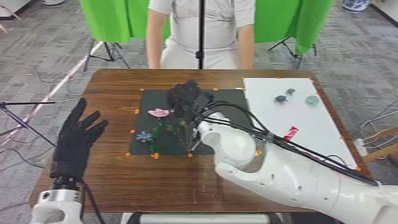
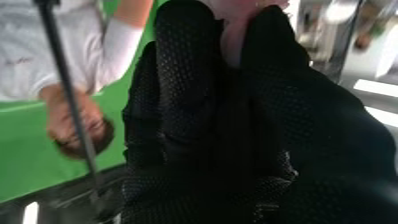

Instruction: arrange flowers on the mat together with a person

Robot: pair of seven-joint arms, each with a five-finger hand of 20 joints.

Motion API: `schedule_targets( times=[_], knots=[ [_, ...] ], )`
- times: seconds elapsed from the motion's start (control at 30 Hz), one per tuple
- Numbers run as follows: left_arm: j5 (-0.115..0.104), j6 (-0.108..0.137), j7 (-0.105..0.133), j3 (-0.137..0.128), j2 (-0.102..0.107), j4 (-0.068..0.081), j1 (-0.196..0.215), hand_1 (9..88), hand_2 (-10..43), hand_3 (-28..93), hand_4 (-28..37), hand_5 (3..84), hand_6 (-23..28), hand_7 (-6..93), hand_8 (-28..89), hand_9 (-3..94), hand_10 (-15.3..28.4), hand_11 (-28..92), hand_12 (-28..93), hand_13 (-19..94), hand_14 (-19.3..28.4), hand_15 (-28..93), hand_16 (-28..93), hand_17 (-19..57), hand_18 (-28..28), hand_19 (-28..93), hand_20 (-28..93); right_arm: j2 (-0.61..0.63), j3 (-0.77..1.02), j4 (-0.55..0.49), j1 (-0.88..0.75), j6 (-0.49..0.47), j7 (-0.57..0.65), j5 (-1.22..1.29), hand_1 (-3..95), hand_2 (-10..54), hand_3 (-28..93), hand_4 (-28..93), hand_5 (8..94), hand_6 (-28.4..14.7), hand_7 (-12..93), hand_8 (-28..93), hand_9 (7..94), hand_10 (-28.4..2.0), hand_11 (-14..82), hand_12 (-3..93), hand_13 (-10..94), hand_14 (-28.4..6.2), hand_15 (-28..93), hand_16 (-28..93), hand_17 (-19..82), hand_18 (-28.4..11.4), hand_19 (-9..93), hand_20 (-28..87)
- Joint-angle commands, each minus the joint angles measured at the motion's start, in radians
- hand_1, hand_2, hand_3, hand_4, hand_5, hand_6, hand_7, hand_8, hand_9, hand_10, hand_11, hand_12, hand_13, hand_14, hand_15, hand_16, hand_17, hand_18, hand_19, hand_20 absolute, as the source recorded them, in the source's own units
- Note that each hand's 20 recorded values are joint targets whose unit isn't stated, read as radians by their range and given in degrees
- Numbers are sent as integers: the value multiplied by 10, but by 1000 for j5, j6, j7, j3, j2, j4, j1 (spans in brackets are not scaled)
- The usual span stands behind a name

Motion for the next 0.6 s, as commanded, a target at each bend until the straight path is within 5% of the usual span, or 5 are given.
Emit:
schedule_targets(
  times=[0.03, 0.6],
  knots=[
    [9, -21, -5, 15, -6, 16, -18, 226, 29, 769, -275, 237, -36, 131, -103, 289, 125, 108, 125, 244, 192, 244, -7, -97, 278, 491, -12, -22, -42, 38, 16, -55, 20, -7, 602, -91, 623, -272, 765, 51, 229, -6, 881, -53, 85, 356, 748, -10, 420, 313, 284, -109, 704, 267],
    [10, -29, -22, 18, -2, 22, -26, 227, 29, 773, -271, 236, -34, 130, -103, 291, 126, 112, 123, 244, 193, 245, -8, -97, 277, 490, -9, -35, -47, 30, 3, -184, 44, -40, 522, -95, 623, -280, 683, 55, 215, -44, 802, -67, 160, 303, 674, -43, 509, 238, 238, -136, 662, 340]
  ],
)
